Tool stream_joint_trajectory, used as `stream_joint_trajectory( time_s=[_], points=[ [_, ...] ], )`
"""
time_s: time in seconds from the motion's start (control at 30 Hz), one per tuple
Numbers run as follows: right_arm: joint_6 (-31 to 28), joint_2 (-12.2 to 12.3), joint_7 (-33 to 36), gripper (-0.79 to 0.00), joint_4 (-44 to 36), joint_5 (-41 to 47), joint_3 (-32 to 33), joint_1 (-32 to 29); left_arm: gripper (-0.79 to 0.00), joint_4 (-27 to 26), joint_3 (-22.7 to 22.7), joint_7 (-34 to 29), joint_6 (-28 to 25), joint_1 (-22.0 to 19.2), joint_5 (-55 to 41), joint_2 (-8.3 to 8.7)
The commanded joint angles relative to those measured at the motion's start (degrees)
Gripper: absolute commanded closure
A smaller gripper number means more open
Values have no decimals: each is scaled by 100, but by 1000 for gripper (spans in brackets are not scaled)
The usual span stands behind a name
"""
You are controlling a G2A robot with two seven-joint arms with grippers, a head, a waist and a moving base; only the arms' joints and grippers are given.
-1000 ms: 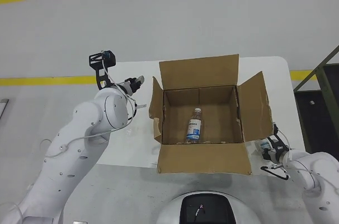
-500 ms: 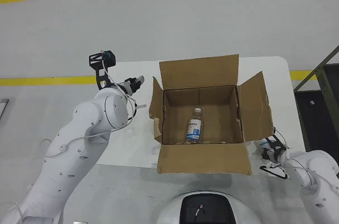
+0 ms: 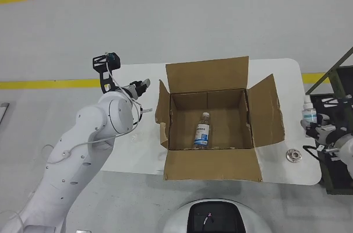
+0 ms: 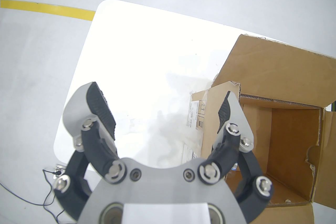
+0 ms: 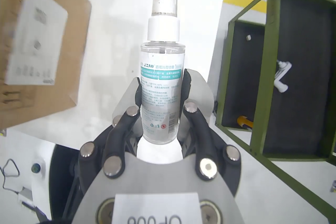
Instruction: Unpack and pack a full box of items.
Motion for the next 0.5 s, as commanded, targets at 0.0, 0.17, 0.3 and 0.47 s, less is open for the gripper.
stream_joint_trajectory(
  time_s=[0.0,0.17,0.3,0.47],
  points=[
    [19,18,-59,0,-189,408,268,136,-785,0,0,0,0,0,0,0],
    [-147,73,-128,0,-661,1540,503,588,-785,0,0,0,0,0,0,0],
    [-287,128,48,0,-986,2179,305,910,-785,0,0,0,0,0,0,0],
    [-231,203,435,0,-1142,2525,-253,1352,-785,0,0,0,0,0,0,0]
  ],
)
